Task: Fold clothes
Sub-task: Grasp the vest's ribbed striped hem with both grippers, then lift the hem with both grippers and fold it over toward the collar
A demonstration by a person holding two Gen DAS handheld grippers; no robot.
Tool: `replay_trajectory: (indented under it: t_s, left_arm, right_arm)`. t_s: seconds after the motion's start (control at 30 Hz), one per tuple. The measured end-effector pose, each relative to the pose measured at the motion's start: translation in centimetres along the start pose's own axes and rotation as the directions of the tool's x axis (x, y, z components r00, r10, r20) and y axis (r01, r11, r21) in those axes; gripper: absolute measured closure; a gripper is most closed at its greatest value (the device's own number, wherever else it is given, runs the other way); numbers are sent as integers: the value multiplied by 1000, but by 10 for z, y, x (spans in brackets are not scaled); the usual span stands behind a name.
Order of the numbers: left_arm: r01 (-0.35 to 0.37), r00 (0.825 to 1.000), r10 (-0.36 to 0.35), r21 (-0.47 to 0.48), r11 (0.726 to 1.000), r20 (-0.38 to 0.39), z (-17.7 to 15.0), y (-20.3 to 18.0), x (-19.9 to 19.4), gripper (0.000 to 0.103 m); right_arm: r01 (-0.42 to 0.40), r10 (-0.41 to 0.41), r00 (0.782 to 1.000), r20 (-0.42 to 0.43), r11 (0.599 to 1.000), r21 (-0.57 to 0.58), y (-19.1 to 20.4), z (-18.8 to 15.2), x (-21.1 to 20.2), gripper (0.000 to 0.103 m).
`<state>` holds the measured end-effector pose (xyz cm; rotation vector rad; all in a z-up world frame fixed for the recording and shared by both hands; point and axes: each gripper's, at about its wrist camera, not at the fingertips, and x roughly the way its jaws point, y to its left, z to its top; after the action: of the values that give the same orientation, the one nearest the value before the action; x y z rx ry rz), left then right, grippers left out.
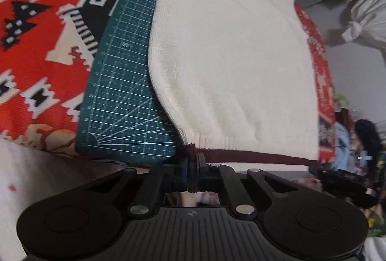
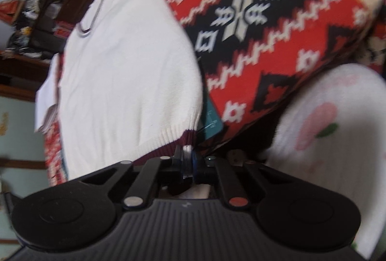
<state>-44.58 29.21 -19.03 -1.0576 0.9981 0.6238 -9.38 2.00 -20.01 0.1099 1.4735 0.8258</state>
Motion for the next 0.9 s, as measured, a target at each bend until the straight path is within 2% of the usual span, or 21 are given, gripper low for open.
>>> replay_trajectory:
  t_s: [0.07, 0.1, 0.2, 0.33, 0.53, 0.6, 0.7, 0.9]
  left_arm:
    - [-135, 991, 134, 47, 990, 20, -2, -8, -8, 97]
    - [-154, 988, 153, 52, 987, 25, -4, -7, -11, 96]
    - [-176, 984, 174, 50, 983, 33, -10, -1, -17, 96]
    - [-178, 984, 178, 15, 984, 14, -14, 11, -17, 96]
    - [-188, 982, 188, 16, 982, 11, -19, 10, -18, 96]
    - [-185, 983, 185, 8, 983, -3, -19, 14, -11, 96]
    - [-187, 982, 187, -2, 982, -21, -16, 20, 3, 96]
    - [-192, 981, 192, 17, 981, -17, -16, 21, 14, 96]
  right_arm:
    - [71, -70, 997, 30, 997, -32, 6, -2, -8, 97]
    - [96, -94, 995, 42, 994, -54, 10, -3, -11, 97]
    - [152, -147, 987, 65, 984, -96, 18, -7, -19, 97]
    - [161, -158, 986, 44, 984, -80, 9, -11, -24, 97]
    - [174, -174, 985, 13, 983, -57, -5, -16, -32, 97]
    - [185, -184, 983, 22, 979, -80, -3, -18, -35, 97]
    - [191, -192, 981, -27, 981, -28, -13, -13, -17, 97]
    - [189, -189, 982, -11, 981, -37, -17, -15, -12, 97]
